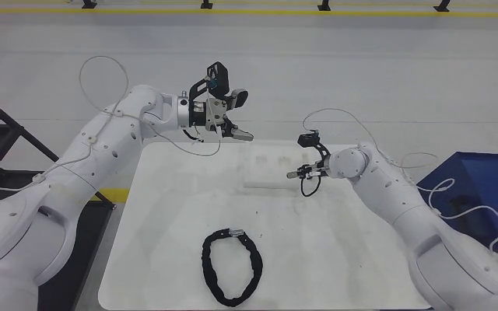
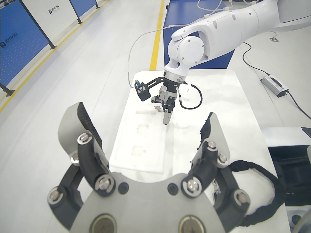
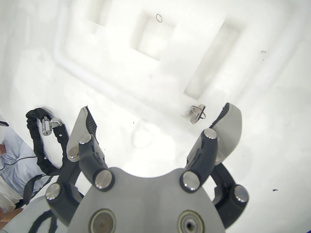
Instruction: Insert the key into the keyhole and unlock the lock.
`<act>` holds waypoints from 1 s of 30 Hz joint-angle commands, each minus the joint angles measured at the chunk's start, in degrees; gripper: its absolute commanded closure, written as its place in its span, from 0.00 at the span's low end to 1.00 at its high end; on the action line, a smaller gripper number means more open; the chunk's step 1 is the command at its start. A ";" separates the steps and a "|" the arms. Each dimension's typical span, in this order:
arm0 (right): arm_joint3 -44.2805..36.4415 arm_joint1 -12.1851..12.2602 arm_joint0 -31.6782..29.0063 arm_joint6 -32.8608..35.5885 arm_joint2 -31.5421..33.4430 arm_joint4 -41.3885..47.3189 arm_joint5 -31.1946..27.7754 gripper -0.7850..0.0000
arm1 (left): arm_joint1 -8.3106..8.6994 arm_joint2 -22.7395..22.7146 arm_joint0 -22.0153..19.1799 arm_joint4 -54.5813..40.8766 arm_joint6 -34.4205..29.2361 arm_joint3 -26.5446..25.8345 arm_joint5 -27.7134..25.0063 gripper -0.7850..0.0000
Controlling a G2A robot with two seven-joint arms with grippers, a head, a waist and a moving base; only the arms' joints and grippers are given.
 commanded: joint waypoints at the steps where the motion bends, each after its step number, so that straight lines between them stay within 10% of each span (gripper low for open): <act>1: 0.63 -0.18 0.04 -0.87 0.10 -0.55 -0.54 0.02 | 0.00 0.00 0.00 0.00 0.01 0.00 0.00 0.00; 6: 2.15 -0.75 0.45 -2.12 0.20 -2.73 0.80 0.49 | 0.00 0.00 0.00 0.00 0.01 0.00 0.00 0.00; 23: 5.65 -3.04 0.47 -1.00 -0.11 -7.62 4.05 0.61 | 0.00 0.00 0.00 0.00 0.01 0.00 0.00 0.00; 30: 7.65 -4.10 0.58 -1.04 0.15 -8.54 5.81 0.99 | 0.00 0.00 0.00 0.00 0.01 0.00 0.00 0.00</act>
